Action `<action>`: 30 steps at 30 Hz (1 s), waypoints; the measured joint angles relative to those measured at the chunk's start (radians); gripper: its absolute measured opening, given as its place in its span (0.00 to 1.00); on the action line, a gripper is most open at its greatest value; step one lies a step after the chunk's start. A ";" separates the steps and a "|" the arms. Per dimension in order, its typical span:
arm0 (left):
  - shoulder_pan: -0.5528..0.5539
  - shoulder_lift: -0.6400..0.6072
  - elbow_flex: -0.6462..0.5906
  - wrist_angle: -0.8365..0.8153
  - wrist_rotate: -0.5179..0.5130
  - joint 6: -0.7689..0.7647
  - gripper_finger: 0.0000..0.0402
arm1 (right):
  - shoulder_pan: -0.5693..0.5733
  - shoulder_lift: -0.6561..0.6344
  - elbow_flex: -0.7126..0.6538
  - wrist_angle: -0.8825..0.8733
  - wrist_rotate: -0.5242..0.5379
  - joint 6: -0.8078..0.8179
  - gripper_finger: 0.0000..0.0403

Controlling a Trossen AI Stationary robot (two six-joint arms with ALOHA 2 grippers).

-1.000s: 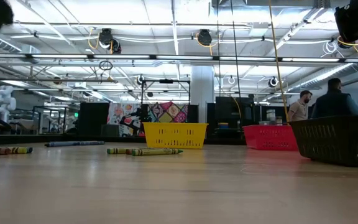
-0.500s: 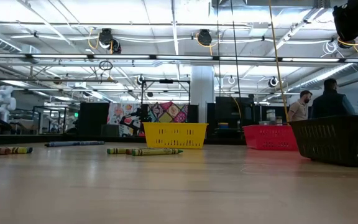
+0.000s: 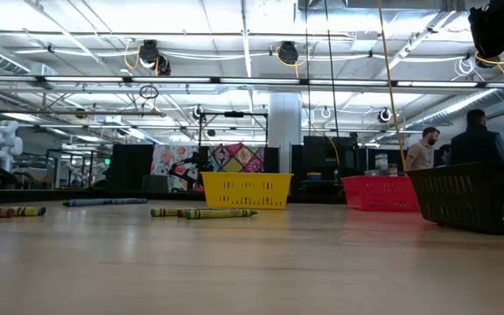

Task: Sort crayons
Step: Put the blue crayon into the red bin

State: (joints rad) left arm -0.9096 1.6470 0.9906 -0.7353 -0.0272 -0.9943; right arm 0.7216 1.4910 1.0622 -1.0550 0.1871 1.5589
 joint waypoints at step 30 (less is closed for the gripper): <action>0.018 0.000 -0.050 0.049 -0.006 0.009 0.21 | 0.000 0.000 0.000 0.000 0.000 0.000 0.25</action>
State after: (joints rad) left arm -0.8915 1.6474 0.9409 -0.6865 -0.0334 -0.9852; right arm 0.7216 1.4910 1.0622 -1.0546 0.1871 1.5589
